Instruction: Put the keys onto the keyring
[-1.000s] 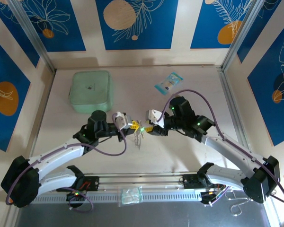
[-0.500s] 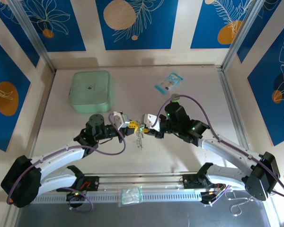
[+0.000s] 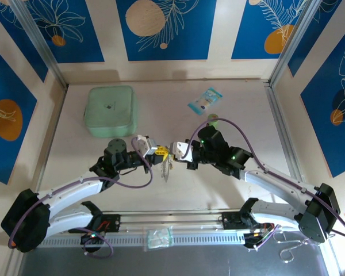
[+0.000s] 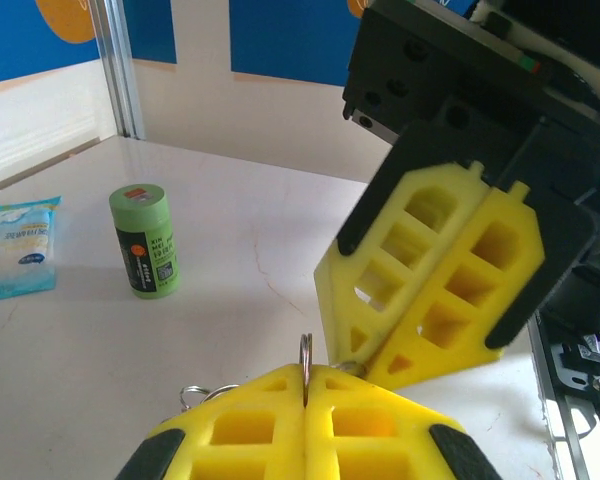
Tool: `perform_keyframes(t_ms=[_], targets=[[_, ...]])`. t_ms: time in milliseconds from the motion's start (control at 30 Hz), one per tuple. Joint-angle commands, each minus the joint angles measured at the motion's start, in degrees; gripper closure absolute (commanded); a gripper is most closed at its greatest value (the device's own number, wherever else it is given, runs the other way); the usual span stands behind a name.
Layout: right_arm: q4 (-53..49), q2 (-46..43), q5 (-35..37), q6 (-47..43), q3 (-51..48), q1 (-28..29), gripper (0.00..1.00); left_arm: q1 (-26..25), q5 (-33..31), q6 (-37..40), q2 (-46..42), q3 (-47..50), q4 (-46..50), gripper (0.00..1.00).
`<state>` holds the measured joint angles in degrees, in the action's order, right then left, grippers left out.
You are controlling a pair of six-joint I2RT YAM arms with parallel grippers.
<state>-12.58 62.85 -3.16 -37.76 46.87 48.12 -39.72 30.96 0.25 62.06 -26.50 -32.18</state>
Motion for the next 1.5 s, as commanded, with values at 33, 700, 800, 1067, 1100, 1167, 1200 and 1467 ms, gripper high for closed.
perform_keyframes(t_ms=[33,700,800,1067,1100,1167,1200,1467], targets=[[1.7,-0.4,-0.3,-2.8,-0.4,1.0,0.96,-0.9,-0.4,-0.4,-0.7,-2.1,-4.6,1.00],[1.8,-0.4,-30.6,14.6,0.8,-13.2,0.76,-1.1,6.6,7.1,0.7,1.3,-11.1,1.00],[2.0,0.9,-30.6,14.5,1.2,-12.6,0.76,-1.1,7.4,6.6,1.5,1.5,-12.8,1.00],[4.4,1.5,-30.0,15.7,0.5,-12.6,0.78,-1.4,9.3,6.0,2.4,1.3,-13.7,1.00],[4.3,1.6,-30.2,15.8,0.6,-12.6,0.80,-1.4,9.4,6.0,2.4,1.3,-13.8,1.00],[4.1,1.6,-30.9,15.7,0.7,-12.7,0.85,-1.4,9.5,6.1,2.5,1.3,-13.9,1.00],[3.9,1.7,-31.2,15.6,0.8,-12.7,0.90,-1.4,9.4,6.2,2.4,1.3,-14.1,1.00],[-2.4,1.5,-31.4,11.7,3.7,-12.6,1.00,-1.7,2.9,9.2,0.2,-1.5,-2.9,0.78]])
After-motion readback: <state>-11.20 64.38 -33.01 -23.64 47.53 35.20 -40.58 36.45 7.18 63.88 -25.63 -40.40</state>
